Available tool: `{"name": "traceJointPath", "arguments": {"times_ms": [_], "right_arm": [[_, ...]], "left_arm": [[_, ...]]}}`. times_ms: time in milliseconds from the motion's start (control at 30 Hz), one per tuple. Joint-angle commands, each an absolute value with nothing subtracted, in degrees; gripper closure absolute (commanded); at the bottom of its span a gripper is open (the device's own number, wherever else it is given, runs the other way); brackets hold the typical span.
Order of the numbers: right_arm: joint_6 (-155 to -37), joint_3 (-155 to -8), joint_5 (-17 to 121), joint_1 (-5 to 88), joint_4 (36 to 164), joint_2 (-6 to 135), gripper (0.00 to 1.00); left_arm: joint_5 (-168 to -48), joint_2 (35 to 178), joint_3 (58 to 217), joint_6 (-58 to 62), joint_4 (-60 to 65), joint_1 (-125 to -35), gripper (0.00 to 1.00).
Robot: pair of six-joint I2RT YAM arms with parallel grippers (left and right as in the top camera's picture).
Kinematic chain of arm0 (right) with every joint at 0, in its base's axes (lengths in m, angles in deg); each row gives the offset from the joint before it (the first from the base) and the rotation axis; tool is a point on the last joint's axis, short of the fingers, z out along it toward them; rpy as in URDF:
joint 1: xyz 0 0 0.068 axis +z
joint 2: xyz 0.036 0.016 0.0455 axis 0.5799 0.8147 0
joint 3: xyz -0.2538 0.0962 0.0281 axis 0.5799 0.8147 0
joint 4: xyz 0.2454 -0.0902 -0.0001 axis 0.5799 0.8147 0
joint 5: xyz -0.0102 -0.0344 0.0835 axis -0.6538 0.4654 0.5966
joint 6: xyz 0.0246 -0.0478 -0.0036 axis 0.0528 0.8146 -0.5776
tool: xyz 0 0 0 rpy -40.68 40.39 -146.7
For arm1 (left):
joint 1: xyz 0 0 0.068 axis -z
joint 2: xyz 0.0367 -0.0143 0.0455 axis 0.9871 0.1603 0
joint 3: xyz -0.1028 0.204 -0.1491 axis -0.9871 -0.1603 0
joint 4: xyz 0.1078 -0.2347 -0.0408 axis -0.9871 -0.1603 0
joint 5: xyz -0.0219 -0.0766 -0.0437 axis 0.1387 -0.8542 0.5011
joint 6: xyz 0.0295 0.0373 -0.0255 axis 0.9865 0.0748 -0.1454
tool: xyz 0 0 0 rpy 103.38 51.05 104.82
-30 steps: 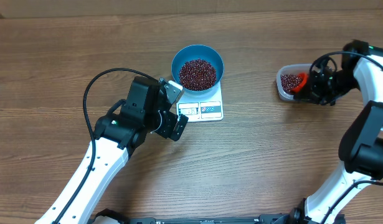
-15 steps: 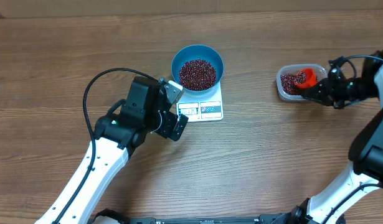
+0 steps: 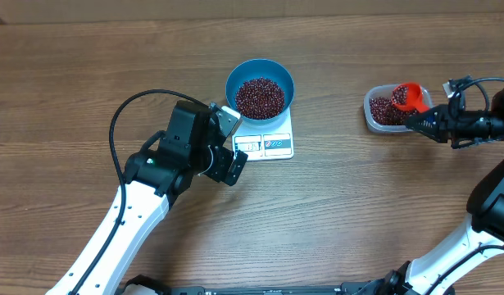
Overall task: Scoop item into bowl and weigh 150g on scale
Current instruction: 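Lift the filled red scoop and carry it over the teal bowl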
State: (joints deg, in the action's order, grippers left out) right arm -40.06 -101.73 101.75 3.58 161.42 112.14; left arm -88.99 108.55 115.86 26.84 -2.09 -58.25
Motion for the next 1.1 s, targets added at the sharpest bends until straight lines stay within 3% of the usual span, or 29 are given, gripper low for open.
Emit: {"name": "traceJointPath", "arguments": {"times_ms": [0,233,700,1067], "right_arm": [[-31.1,-103.0,109.0,3.6,164.2,112.4,0.96],[-30.9,-103.0,111.8,7.8,164.3,112.4,0.96],[-31.4,-105.2,122.8,24.8,162.5,112.4,0.96],[-65.4,-106.9,115.1,36.5,136.7,112.4,0.96]], "left_arm": [[-88.7,109.0,115.7,26.5,-1.9,-57.9,0.0],[-88.7,109.0,115.7,26.5,-1.9,-57.9,0.0],[-88.7,109.0,115.7,26.5,-1.9,-57.9,0.0],[-88.7,109.0,115.7,26.5,-1.9,-57.9,0.0]]}}
